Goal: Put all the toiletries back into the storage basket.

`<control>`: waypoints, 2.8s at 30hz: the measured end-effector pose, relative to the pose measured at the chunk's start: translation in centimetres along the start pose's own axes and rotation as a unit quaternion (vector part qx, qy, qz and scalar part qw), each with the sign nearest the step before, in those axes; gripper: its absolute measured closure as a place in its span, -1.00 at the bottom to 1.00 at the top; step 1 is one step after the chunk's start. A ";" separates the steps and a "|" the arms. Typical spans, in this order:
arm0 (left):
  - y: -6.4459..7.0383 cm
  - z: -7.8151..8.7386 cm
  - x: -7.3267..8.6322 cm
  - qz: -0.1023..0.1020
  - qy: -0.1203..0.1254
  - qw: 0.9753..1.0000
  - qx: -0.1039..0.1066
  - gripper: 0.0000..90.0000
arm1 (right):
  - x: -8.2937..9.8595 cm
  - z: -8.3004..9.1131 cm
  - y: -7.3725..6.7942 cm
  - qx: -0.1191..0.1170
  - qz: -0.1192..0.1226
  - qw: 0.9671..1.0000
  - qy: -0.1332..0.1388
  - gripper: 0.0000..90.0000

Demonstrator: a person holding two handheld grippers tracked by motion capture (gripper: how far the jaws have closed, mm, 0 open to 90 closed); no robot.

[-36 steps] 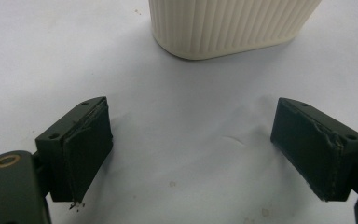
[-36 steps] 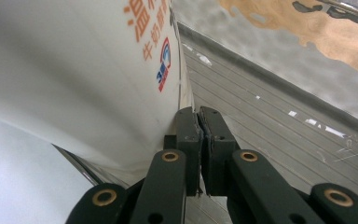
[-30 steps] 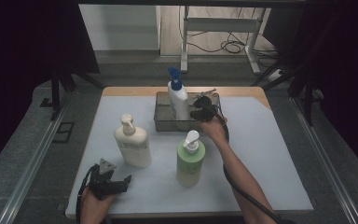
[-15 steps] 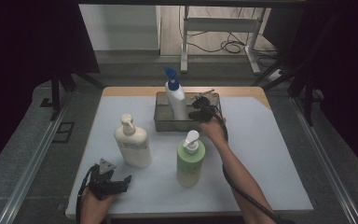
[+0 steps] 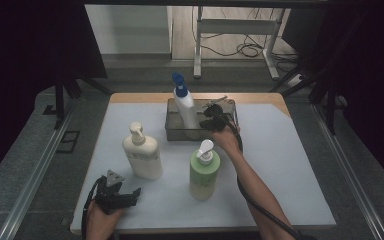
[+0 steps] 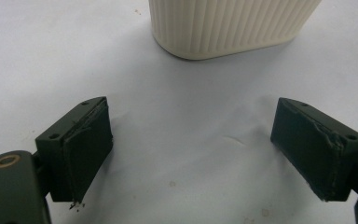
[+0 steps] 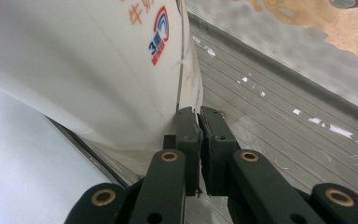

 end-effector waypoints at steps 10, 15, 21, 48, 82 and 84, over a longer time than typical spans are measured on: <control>0.0 0.0 0.0 0.000 0.000 1.000 0.000 -0.73 | -0.1 -0.2 -0.4 -0.002 0.001 1.000 -0.002 0.92; 0.0 0.0 0.0 0.000 0.000 1.000 0.000 -0.73 | -0.2 -0.3 -0.5 -0.004 0.003 1.000 -0.003 0.91; 0.0 0.0 0.0 0.000 0.000 1.000 0.000 -0.73 | -0.3 -0.4 -0.8 -0.006 0.002 1.000 -0.003 0.90; 0.0 0.0 0.0 0.000 0.000 1.000 0.000 -0.73 | -1.0 -1.1 -1.8 -0.013 0.008 1.000 -0.010 0.93; 0.0 0.0 0.0 0.000 0.001 1.000 0.001 -0.73 | -5.8 -3.5 1.9 0.060 0.021 0.995 -0.071 0.97; 0.0 0.0 0.0 0.001 0.001 1.000 0.001 -0.73 | -6.0 -3.9 2.3 0.061 0.019 0.995 -0.075 0.97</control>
Point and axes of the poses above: each handheld gripper's, and its own axes: z roughly backward along the jaws, x roughly out of its underside, y roughly to its right, the point moved 3 cm from there along -z, roughly forward along the jaws
